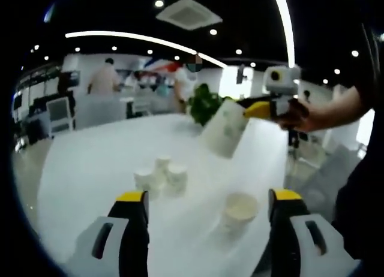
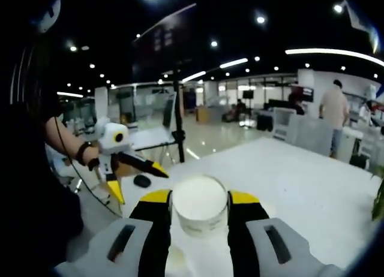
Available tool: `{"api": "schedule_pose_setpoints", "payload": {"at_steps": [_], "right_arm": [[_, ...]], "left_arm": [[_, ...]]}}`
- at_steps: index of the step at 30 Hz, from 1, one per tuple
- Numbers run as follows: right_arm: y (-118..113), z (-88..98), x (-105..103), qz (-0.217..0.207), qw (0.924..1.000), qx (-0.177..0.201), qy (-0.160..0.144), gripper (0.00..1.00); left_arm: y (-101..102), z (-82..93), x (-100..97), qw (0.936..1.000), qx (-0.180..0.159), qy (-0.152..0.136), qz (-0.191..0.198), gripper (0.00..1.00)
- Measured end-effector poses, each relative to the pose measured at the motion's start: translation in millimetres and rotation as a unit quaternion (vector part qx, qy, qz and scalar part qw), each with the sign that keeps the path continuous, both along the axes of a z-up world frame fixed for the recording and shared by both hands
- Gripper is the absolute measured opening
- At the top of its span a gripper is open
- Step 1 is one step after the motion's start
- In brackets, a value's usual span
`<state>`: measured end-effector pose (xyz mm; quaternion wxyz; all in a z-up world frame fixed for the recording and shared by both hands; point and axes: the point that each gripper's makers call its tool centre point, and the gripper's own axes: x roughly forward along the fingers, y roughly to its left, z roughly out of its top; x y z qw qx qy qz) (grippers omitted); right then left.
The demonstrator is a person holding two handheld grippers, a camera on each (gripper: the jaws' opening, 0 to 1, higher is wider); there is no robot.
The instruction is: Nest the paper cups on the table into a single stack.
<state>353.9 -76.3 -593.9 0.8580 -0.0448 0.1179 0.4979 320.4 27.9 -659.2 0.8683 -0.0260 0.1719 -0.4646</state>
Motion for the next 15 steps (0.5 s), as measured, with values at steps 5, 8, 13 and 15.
{"api": "schedule_pose_setpoints", "payload": {"at_steps": [5, 8, 13, 15], "right_arm": [[8.7, 8.2, -3.4, 0.007, 0.9999, 0.008, -0.002, 0.32], [14.8, 12.4, -5.7, 0.013, 0.9998, 0.014, -0.004, 0.32], [22.4, 16.2, -9.7, 0.021, 0.9996, 0.020, -0.005, 0.32], [24.3, 17.2, -11.0, 0.024, 0.9995, 0.021, -0.007, 0.32]], "left_arm": [[-9.3, 9.4, -1.0, 0.9993, -0.029, 0.023, -0.012, 0.72], [-14.0, 14.1, -2.4, 0.9989, -0.038, 0.022, -0.016, 0.71], [-19.7, 19.7, 1.9, 0.9979, -0.055, 0.033, -0.013, 0.70], [-22.4, 24.7, 2.6, 0.9970, -0.068, 0.035, -0.014, 0.70]]}}
